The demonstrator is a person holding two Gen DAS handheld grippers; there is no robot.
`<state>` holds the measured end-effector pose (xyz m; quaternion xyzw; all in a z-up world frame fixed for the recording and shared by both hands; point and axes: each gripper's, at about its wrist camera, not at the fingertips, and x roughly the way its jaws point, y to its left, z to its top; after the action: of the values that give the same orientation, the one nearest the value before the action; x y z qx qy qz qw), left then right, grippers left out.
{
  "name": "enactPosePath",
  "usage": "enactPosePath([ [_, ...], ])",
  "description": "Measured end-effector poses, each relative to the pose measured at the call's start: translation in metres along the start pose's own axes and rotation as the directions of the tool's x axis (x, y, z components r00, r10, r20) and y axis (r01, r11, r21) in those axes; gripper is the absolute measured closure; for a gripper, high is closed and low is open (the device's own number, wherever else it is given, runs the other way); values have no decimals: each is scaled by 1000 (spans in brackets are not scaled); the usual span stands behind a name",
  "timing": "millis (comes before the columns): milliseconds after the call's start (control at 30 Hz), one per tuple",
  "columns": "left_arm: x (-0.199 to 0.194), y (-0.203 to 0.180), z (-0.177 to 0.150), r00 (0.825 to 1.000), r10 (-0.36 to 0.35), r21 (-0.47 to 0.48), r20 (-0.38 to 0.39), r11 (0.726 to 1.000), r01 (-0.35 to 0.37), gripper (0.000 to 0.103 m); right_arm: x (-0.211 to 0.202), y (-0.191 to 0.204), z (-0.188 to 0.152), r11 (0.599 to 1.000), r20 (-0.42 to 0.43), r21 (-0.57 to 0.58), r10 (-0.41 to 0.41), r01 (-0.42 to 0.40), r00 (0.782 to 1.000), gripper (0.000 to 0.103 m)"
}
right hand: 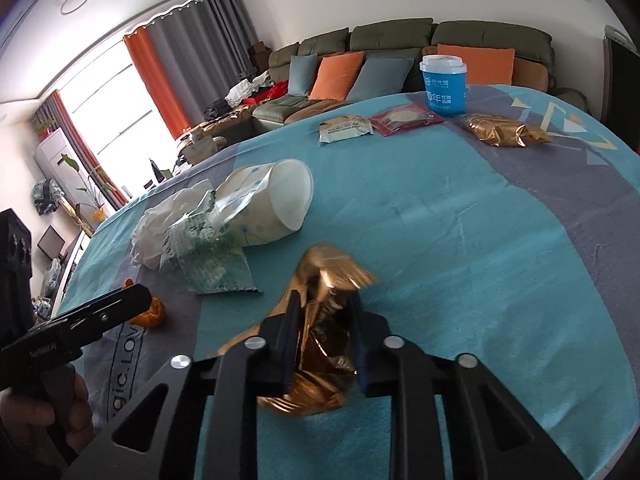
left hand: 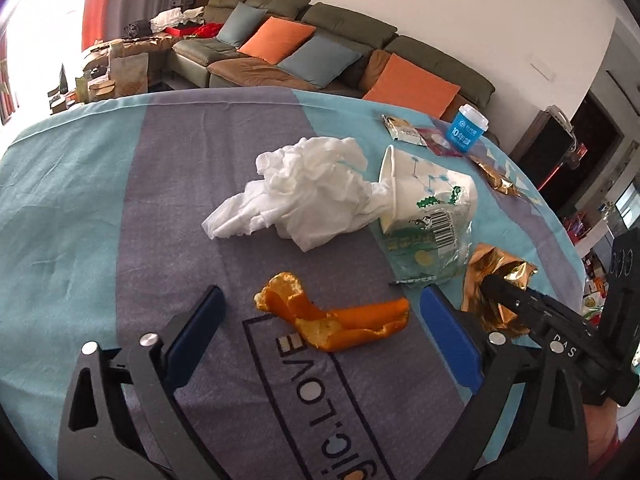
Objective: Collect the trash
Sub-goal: 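Grasp the gold foil wrapper with the right tool while the left tool grasps orange peel, then carry the wrapper and peel over the teal bin and open both tools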
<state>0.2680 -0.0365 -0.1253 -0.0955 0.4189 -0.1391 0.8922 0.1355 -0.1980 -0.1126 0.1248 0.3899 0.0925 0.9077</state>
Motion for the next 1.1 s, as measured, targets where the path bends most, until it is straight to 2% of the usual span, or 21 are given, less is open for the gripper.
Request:
enactPosePath([
  [33,1,1,0,1000,-6,-3,0,1000,6,25,0,0,-1,1000,-1,-1,4,-4,1000,85],
  [200,-5,2,-2,1000,-19,-27,17,999,19,42,-5,0,-2,1000,7,5,11,-11,1000,88],
  [300,-7,2,-4,999,-38,-37,22,999,39,70,-6,0,-4,1000,6,4,20,-20,1000,91],
  [367,-9,5,-6,999,-45,-51,27,998,46,79,-7,1,-6,1000,5,1,22,-22,1000,93],
  [467,-13,11,-8,997,-61,-86,37,994,64,80,-10,2,-8,1000,13,-1,17,-17,1000,95],
  [633,-27,13,-12,995,-72,-90,74,993,79,81,-19,1,-9,1000,32,9,13,-14,999,96],
  [800,-57,17,-16,988,-76,-93,135,992,89,81,-38,6,-6,1000,76,3,8,-8,997,96],
  [1100,-134,45,-24,959,-19,-130,283,990,57,81,-72,44,9,995,162,-74,71,-60,984,96],
])
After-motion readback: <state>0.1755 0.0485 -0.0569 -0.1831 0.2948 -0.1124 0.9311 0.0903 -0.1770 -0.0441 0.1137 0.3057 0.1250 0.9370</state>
